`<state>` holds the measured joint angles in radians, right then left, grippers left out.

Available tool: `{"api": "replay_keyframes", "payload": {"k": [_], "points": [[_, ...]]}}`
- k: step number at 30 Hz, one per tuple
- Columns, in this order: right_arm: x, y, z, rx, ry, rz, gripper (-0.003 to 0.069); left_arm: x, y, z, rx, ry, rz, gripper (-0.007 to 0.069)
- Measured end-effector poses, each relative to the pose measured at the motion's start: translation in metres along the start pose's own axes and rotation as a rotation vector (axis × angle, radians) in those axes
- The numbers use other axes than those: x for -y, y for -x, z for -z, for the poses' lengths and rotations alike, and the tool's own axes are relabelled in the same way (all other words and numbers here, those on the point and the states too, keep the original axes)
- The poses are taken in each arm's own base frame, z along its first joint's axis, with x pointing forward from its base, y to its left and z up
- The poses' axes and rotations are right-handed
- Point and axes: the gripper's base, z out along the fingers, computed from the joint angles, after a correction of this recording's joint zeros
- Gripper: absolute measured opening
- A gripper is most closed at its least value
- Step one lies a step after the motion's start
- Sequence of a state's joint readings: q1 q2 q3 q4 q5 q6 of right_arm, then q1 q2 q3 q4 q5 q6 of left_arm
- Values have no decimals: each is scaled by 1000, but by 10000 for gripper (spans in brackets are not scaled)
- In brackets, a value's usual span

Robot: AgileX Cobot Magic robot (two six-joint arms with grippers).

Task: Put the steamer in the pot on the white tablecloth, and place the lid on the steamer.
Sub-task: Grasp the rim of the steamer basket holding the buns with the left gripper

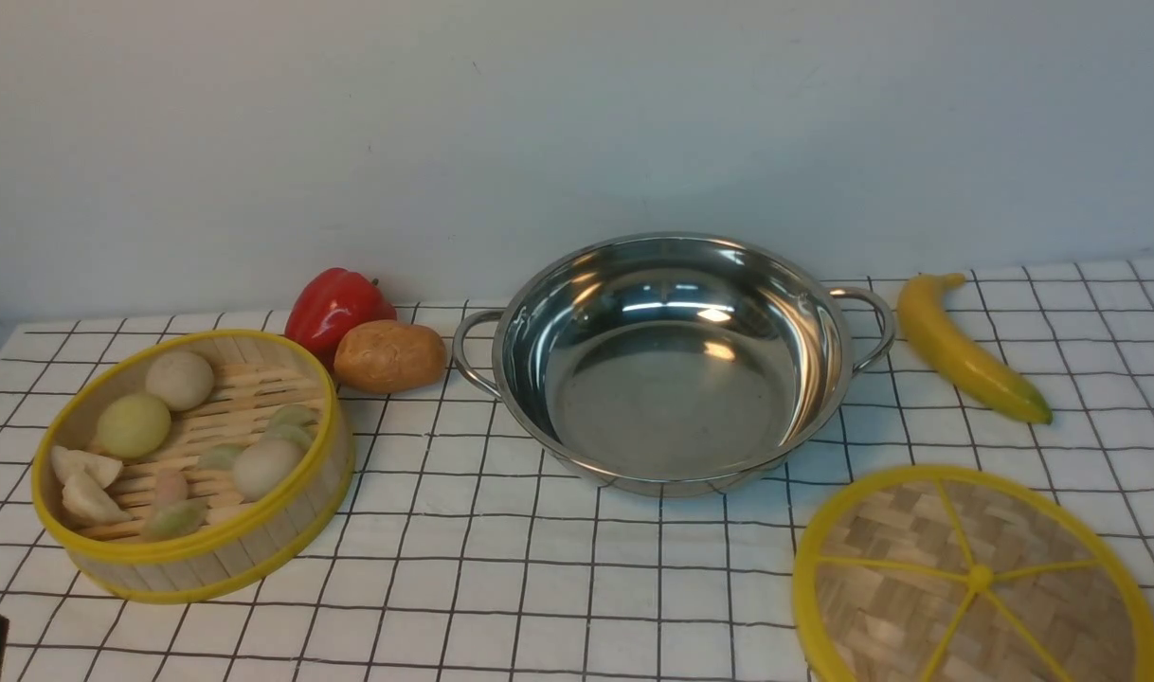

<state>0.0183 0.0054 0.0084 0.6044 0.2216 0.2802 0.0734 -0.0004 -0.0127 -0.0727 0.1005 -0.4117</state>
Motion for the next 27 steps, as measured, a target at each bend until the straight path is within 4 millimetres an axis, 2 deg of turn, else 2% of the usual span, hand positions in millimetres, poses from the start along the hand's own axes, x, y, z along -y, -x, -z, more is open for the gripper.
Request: {"api": "replay_keyframes", "payload": {"k": [11, 19, 23, 27], "points": [[-1, 0, 0, 3, 15, -114, 242, 13, 30, 6, 343, -150, 0, 243], [-1, 0, 0, 3, 16, -123, 242, 20, 44, 14, 515, -226, -8, 243], [-1, 0, 0, 2, 16, -125, 242, 23, 49, 17, 551, -244, -50, 243], [-2, 0, 0, 3, 17, -126, 242, 34, 66, 21, 565, -220, -186, 243]]}}
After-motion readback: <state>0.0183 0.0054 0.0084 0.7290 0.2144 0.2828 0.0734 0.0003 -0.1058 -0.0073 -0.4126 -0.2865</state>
